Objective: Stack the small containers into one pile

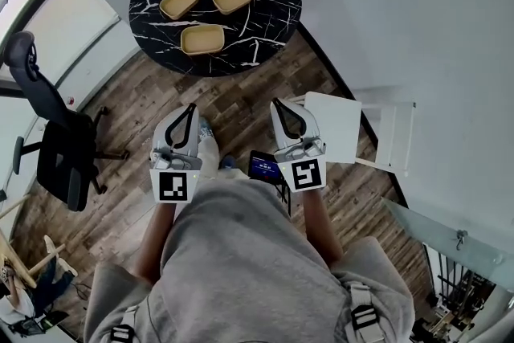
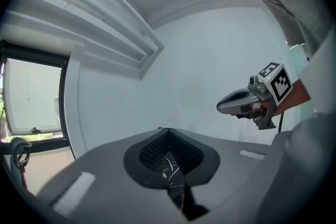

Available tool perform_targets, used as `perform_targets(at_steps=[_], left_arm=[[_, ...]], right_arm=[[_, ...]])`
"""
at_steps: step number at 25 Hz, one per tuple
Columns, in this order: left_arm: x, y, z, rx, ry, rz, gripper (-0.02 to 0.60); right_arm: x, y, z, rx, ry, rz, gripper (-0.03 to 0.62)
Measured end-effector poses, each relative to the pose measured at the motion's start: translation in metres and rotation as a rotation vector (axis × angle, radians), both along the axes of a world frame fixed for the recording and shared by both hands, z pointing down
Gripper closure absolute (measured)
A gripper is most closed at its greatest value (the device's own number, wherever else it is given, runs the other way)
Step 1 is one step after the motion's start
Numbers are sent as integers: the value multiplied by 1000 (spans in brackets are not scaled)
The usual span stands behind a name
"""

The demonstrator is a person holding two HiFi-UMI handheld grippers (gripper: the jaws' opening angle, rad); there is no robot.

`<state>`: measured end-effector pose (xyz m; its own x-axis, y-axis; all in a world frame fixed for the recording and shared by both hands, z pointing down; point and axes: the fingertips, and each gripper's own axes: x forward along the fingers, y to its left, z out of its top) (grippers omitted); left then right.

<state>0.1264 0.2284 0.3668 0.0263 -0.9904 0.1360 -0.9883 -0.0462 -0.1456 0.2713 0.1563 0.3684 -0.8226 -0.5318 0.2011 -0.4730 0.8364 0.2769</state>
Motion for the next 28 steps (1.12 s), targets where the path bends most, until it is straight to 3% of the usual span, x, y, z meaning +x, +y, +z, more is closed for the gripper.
perform_targets(at_steps=[7, 14, 18, 28], left_arm=[[-48, -63, -4, -3, 23, 42, 581], [-93, -108, 10, -2, 50, 87, 581], [-108, -132, 11, 11, 27, 99, 583], [-129, -201, 36, -75, 48, 63, 581]], right_arm=[[-53, -64, -7, -9, 38, 15, 582], [-93, -109, -9, 34, 147, 19, 582], [-106, -132, -4, 53, 197, 7, 582], [-165, -240, 41, 157, 358, -214, 582]])
